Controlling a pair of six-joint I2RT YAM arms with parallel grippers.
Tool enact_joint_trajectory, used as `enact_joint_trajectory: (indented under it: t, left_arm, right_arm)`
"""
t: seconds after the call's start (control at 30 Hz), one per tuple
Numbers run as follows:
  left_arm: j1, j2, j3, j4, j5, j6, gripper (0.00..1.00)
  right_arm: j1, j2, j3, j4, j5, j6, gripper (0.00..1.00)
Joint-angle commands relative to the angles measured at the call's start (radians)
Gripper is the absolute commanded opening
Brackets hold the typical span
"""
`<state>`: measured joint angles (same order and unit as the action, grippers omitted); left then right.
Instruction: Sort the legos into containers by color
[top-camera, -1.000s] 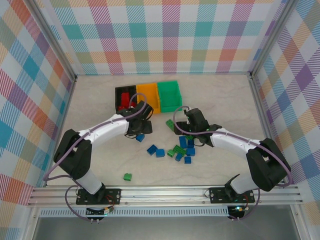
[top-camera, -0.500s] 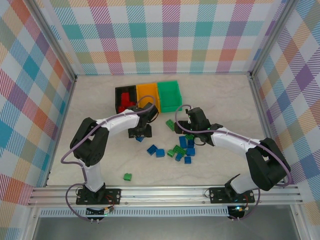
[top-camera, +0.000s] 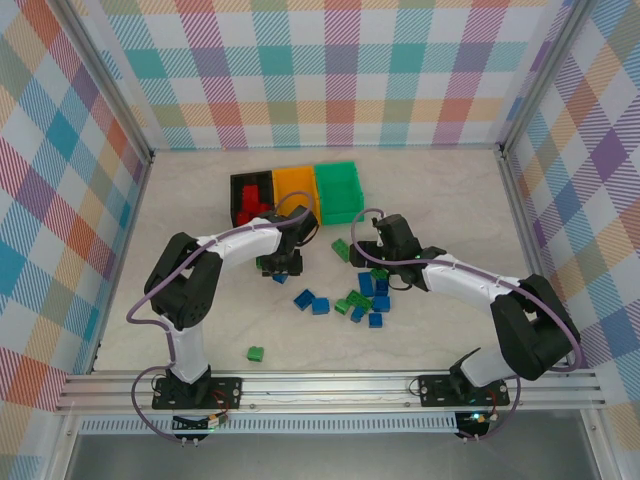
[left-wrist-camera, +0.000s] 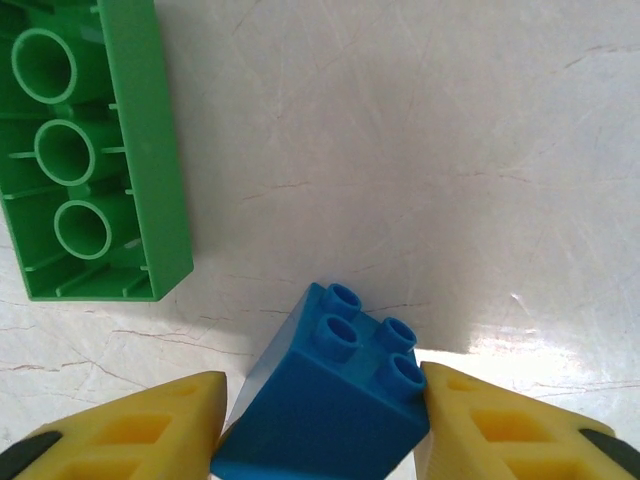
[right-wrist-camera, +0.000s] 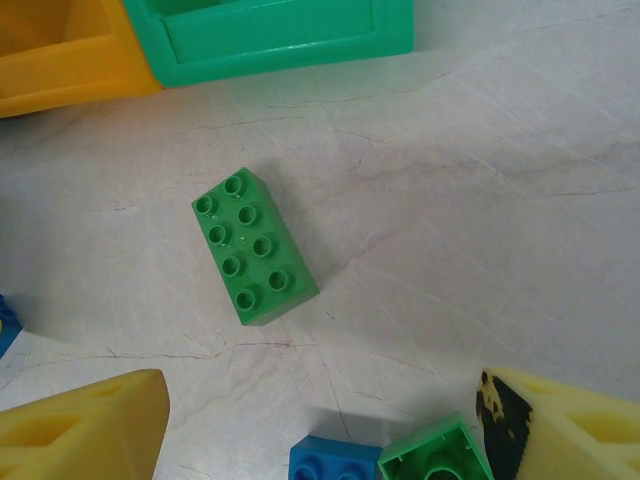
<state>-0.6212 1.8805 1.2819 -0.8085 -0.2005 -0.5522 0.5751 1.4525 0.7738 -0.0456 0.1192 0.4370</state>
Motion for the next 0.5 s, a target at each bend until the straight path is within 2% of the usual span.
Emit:
enact_joint_trajectory:
  t: [0.0,0.47]
  left_arm:
    - [0.0,0.007,0.0,0.015,0.01,0.011,0.43]
    - [-0.014,-0.116,0.052,0.035,0.056,0.01,0.43]
  right_arm:
    - [-0.005,-0.004,-0.008,0.004,0.0,0.009,0.81]
    - [-0.012,0.001,-0.006,0.005,-0.003,0.014,0.81]
